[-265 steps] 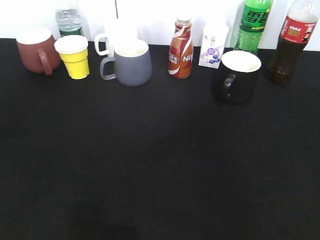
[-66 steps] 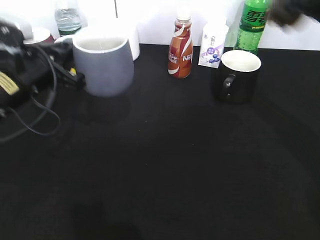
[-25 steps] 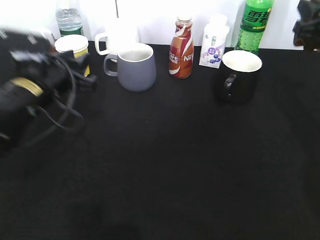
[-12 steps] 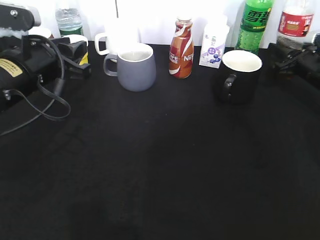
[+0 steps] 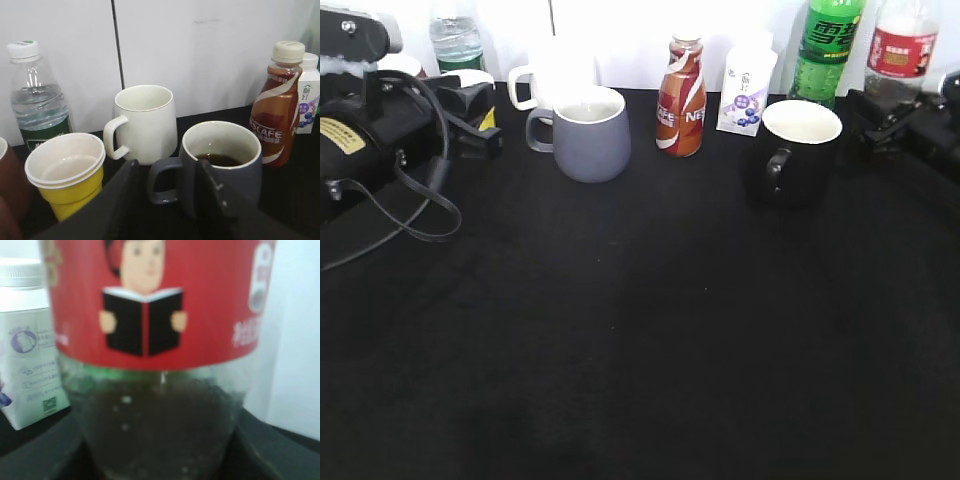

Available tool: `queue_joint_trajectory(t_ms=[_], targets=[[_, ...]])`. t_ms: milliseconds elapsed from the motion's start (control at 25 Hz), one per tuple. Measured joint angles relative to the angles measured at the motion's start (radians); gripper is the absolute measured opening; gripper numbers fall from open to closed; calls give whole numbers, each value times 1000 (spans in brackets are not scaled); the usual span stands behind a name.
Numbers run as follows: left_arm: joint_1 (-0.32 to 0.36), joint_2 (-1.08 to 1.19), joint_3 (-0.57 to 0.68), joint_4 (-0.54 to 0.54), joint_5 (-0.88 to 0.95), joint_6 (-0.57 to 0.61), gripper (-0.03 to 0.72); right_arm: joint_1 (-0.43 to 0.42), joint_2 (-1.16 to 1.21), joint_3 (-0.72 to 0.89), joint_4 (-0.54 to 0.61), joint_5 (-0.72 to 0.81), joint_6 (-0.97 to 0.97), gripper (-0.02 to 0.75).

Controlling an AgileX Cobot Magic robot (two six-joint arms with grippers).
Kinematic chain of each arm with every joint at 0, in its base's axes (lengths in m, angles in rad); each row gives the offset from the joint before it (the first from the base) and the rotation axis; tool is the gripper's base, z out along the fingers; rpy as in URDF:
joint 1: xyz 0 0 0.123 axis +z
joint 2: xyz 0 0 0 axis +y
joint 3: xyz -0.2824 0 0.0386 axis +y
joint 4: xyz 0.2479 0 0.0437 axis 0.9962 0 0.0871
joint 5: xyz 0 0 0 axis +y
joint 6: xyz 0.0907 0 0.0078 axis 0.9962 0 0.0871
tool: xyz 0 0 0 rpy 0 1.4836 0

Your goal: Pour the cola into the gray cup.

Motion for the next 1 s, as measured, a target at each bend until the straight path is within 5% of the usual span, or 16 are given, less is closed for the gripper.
queue_joint_trajectory(t_ms=[160, 360, 920, 1000], targets=[[0, 0, 0, 0, -5, 0, 286, -1, -1, 37, 13, -25, -20, 433], [0, 0, 0, 1, -5, -2, 286, -1, -48, 53, 24, 3, -20, 580], [0, -6, 0, 43, 8, -2, 286, -1, -320, 470, 230, 28, -109, 587], [0, -64, -1, 65, 92, -2, 286, 0, -458, 505, 204, 173, -88, 587]])
